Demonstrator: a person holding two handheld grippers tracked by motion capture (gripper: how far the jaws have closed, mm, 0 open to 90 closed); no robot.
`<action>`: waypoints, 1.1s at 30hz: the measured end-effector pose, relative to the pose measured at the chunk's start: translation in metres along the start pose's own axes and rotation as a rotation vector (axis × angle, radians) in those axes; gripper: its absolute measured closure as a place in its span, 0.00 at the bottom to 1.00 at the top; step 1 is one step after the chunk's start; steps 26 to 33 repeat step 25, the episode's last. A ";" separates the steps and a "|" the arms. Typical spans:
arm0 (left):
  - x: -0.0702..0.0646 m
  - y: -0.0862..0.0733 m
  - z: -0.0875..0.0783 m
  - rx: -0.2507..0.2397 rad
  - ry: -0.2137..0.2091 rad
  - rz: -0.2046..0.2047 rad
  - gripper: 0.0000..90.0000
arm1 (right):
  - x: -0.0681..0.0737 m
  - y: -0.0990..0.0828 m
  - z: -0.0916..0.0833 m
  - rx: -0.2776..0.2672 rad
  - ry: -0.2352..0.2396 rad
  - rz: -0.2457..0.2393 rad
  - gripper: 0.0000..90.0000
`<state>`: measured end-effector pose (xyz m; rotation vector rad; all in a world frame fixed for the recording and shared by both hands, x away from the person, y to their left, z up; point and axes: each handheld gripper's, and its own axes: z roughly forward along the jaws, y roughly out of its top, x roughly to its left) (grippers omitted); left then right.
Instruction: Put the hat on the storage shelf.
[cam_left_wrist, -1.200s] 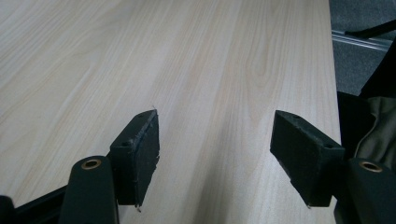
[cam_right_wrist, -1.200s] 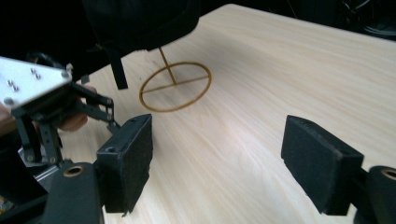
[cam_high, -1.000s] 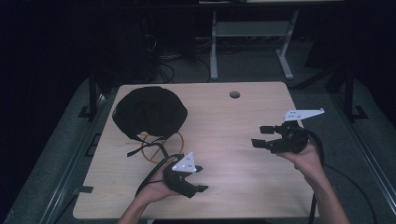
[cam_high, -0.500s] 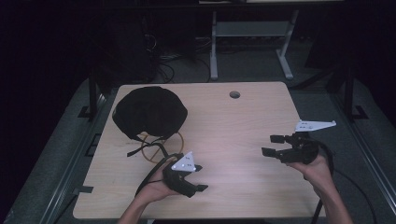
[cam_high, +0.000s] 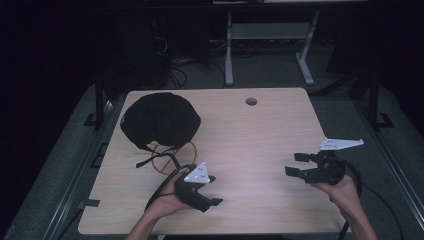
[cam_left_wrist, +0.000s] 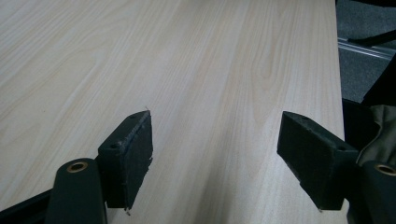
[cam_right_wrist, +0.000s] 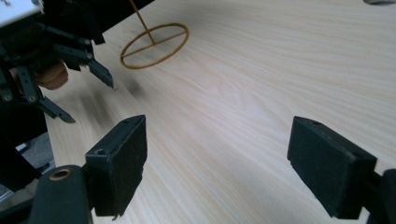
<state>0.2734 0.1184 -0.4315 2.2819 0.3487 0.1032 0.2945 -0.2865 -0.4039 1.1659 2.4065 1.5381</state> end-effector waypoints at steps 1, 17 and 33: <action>0.000 0.000 0.000 0.001 0.000 -0.001 0.29 | 0.000 -0.003 0.000 0.003 -0.004 0.004 0.22; 0.002 -0.001 -0.005 -0.039 -0.025 -0.038 0.29 | 0.000 -0.046 -0.012 0.014 -0.027 0.053 0.21; 0.004 0.002 -0.005 -0.103 -0.084 -0.105 0.29 | 0.007 -0.073 -0.012 -0.043 -0.023 0.076 0.21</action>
